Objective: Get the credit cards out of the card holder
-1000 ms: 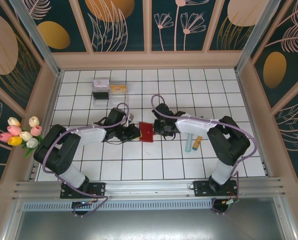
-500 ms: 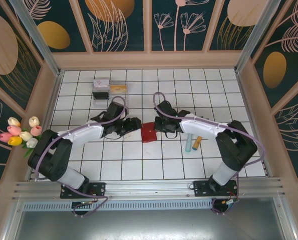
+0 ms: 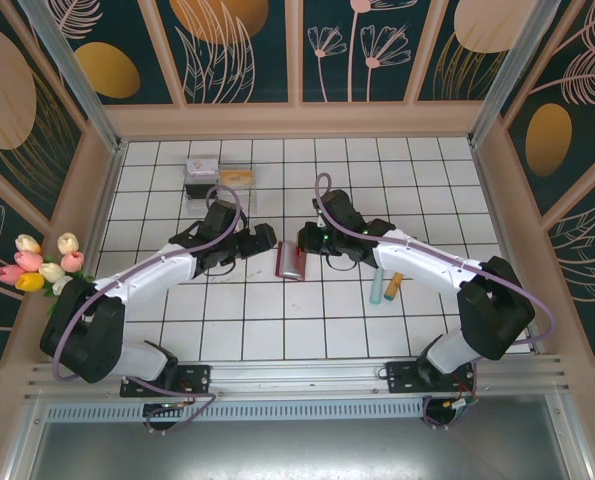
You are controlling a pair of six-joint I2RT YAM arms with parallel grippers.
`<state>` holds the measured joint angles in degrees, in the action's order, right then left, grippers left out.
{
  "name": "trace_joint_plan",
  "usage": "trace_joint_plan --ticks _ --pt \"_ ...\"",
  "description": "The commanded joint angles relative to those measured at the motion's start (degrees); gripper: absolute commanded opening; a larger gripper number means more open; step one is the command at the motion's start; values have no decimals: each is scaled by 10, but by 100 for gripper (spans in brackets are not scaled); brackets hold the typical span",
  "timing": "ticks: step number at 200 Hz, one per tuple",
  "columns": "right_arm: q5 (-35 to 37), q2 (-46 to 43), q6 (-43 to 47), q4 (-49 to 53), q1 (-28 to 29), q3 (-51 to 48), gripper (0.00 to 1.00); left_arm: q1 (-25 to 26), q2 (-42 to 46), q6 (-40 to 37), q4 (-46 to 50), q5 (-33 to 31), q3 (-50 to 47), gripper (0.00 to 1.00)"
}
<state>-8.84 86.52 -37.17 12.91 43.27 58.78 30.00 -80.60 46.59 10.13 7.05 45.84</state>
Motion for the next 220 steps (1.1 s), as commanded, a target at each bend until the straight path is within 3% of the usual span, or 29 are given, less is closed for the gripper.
trace_joint_plan --ticks 1,68,98,131,170,220 --pt "-4 7 3 -12 4 5 9 -4 11 13 -32 23 -26 98" --pt "122 15 -28 87 -15 -12 9 -4 -23 13 -77 98 -31 72" --pt "146 15 -35 103 -22 -33 9 -4 -53 13 -111 161 -31 53" --pt "146 27 -41 105 -30 -55 9 -3 -91 10 -129 210 -19 41" --pt "150 52 -41 96 -35 -66 9 -3 -139 22 -159 273 -5 42" --pt "161 79 -41 97 -36 -66 9 -3 -169 -3 -115 246 29 43"
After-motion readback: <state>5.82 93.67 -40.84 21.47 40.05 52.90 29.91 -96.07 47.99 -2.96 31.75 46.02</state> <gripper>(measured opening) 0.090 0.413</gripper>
